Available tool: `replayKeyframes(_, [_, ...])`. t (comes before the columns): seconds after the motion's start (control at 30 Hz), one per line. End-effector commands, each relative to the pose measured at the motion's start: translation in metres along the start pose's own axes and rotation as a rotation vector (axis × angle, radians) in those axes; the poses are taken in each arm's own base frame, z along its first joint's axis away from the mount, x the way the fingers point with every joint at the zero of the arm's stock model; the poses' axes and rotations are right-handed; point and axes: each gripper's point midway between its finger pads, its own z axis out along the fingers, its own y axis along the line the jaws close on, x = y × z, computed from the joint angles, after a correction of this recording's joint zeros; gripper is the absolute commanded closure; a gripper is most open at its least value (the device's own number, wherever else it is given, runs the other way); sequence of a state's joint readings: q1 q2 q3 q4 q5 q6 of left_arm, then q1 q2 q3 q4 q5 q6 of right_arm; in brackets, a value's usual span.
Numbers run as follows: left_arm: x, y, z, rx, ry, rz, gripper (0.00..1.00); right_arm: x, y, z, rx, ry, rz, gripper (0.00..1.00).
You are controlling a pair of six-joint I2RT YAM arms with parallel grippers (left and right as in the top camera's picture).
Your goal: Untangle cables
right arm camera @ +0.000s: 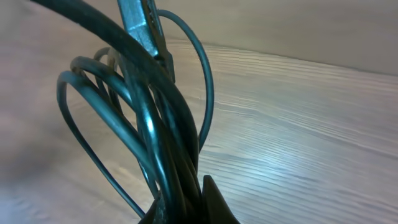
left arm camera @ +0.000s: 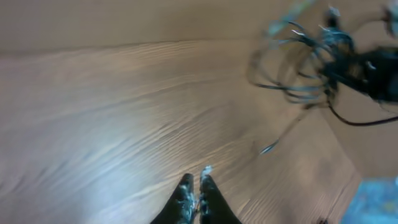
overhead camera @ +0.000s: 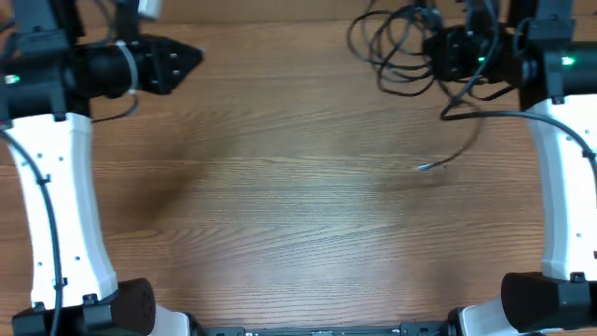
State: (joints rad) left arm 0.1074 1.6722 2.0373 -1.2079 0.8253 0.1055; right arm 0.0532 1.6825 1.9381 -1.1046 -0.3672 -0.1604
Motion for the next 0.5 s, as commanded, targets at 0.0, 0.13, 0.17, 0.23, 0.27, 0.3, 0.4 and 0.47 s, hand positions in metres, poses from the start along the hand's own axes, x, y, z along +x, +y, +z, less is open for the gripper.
replayKeyframes(0.0, [0.001,-0.040,0.030,0.104,0.029,0.182,0.74,-0.002,0.041,0.004,-0.090,-0.001,-0.055,0.96])
replayKeyframes(0.13, [0.001,-0.062,0.061,0.173,0.046,0.254,0.38,0.001,0.061,0.008,-0.126,0.014,-0.087,0.96])
replayKeyframes(0.17, [0.002,-0.067,0.067,0.186,0.050,0.267,0.34,0.002,0.067,0.009,-0.135,0.019,-0.095,0.96])
replayKeyframes(0.23, [0.004,-0.073,0.080,0.212,0.061,0.292,0.27,0.005,0.076,0.011,-0.151,0.028,-0.108,0.96])
replayKeyframes(0.27, [0.004,-0.076,0.086,0.222,0.065,0.306,0.25,0.006,0.081,0.011,-0.160,0.032,-0.115,0.96])
replayKeyframes(0.3, [0.006,-0.077,0.092,0.229,0.071,0.315,0.23,0.007,0.086,0.011,-0.167,0.035,-0.123,0.96])
replayKeyframes(0.4, [0.011,-0.077,0.109,0.249,0.094,0.327,0.23,0.008,0.101,0.012,-0.192,0.038,-0.150,0.96])
replayKeyframes(0.47, [0.015,-0.076,0.118,0.256,0.112,0.319,0.23,0.010,0.109,0.012,-0.206,0.042,-0.162,0.96])
